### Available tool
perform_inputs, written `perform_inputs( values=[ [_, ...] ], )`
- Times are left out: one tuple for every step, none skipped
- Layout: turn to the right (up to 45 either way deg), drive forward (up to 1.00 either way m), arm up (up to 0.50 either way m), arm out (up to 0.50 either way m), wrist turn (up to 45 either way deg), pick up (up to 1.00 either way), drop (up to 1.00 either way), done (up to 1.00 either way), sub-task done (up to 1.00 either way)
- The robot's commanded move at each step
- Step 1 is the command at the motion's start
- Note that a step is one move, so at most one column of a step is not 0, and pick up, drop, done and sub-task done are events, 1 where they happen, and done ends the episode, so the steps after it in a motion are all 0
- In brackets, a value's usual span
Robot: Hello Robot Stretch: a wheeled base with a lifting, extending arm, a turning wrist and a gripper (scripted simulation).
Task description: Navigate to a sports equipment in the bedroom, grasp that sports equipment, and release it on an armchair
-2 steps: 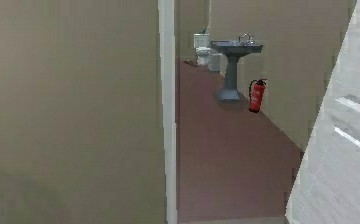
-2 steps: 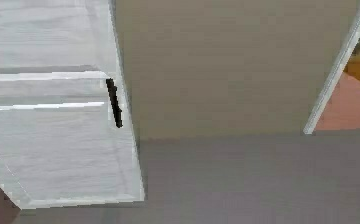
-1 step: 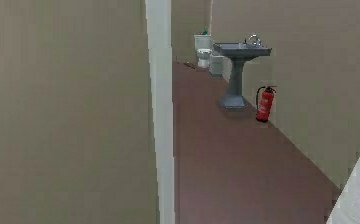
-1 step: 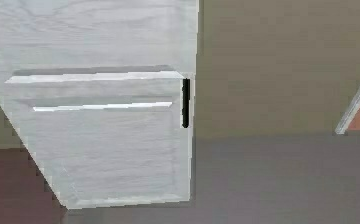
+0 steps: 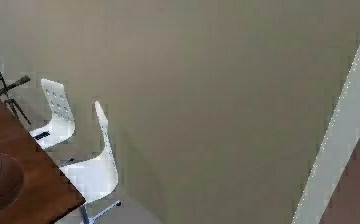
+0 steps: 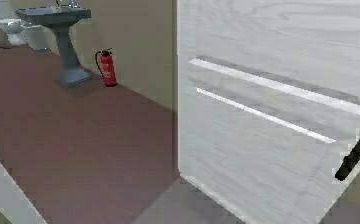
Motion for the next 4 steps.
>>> perform_inputs(
  values=[
    [-30.0,0.00,0.00,0.00,0.0,0.00,0.00,0.00,0.00],
    [0.0,0.35,0.00,0.00,0.0,0.00,0.00,0.00,0.00],
    [-45.0,0.00,0.00,0.00,0.0,0.00,0.00,0.00,0.00],
    [-45.0,0.00,0.00,0.00,0.0,0.00,0.00,0.00,0.00]
  ],
)
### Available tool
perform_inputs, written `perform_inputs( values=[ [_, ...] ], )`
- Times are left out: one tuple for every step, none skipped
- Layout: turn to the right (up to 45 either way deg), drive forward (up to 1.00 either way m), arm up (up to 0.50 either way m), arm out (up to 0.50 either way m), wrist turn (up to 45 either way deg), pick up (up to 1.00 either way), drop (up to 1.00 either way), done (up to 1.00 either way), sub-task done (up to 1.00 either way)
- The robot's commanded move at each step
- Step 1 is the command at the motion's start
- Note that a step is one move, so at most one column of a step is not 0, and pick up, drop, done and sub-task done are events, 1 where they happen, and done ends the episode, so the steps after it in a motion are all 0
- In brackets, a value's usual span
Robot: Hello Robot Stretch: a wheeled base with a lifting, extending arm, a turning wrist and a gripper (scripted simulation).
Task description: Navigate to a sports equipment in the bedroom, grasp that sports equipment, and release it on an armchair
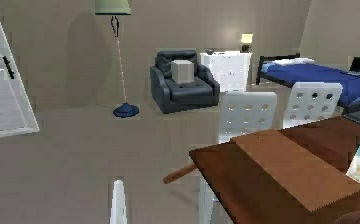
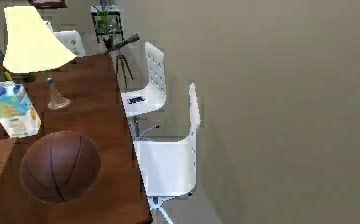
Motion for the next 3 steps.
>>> perform_inputs(
  values=[
    [-27.0,0.00,0.00,0.00,0.0,0.00,0.00,0.00,0.00],
    [0.0,0.00,0.50,0.00,0.0,0.00,0.00,0.00,0.00],
    [0.0,0.00,0.38,0.00,0.0,0.00,0.00,0.00,0.00]
  ],
)
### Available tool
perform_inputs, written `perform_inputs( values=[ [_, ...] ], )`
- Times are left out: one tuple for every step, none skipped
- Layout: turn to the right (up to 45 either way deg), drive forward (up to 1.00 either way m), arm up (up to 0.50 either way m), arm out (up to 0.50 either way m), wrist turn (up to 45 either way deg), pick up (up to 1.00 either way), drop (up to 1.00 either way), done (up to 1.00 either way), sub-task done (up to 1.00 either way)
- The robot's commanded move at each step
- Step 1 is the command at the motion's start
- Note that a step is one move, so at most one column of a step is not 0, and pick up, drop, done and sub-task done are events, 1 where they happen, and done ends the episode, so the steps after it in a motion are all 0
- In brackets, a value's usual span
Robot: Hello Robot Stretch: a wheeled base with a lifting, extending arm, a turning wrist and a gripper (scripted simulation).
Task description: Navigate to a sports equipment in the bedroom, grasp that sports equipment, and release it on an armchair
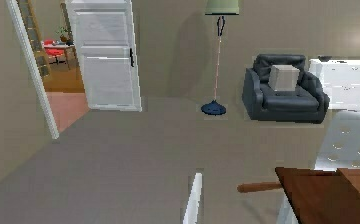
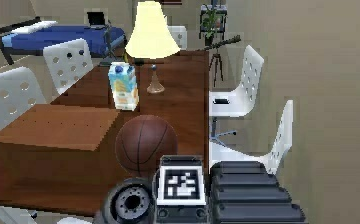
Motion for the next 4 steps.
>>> perform_inputs(
  values=[
    [0.0,0.00,0.00,0.18,0.0,0.00,0.00,0.00,0.00],
    [0.0,0.00,0.00,0.00,45.0,0.00,0.00,0.00,0.00],
    [0.0,0.00,0.00,0.00,45.0,0.00,0.00,0.00,0.00],
    [0.0,0.00,0.00,0.00,45.0,0.00,0.00,0.00,0.00]
  ],
)
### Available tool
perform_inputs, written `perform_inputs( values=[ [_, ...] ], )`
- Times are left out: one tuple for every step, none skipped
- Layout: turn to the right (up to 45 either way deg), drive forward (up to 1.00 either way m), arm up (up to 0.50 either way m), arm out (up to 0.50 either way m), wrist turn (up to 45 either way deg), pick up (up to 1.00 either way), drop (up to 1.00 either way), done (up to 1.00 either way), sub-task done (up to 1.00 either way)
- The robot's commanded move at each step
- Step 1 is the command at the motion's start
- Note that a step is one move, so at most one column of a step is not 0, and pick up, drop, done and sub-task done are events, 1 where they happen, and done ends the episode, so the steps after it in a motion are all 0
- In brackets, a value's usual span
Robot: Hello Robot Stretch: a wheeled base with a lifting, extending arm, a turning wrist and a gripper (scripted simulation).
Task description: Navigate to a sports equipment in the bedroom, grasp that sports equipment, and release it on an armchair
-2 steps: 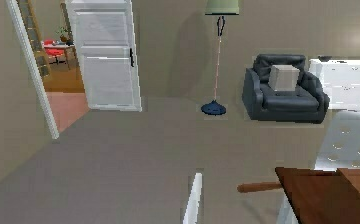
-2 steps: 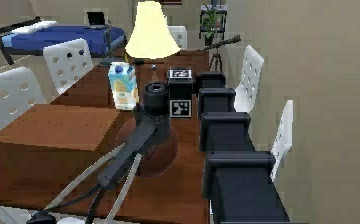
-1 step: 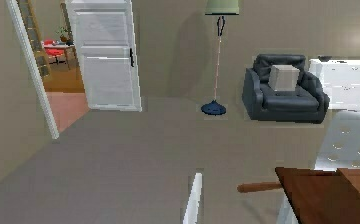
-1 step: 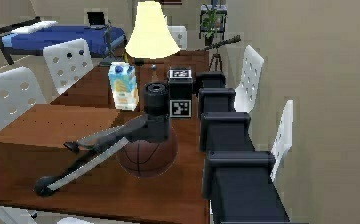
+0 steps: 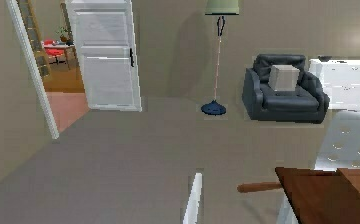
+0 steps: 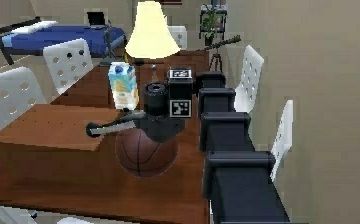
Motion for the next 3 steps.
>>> perform_inputs(
  values=[
    [0.0,0.00,0.00,0.00,21.0,0.00,0.00,0.00,0.00],
    [0.0,0.00,-0.20,0.00,0.0,0.00,0.00,0.00,0.00],
    [0.0,0.00,0.00,0.00,0.0,1.00,0.00,0.00,0.00]
  ],
)
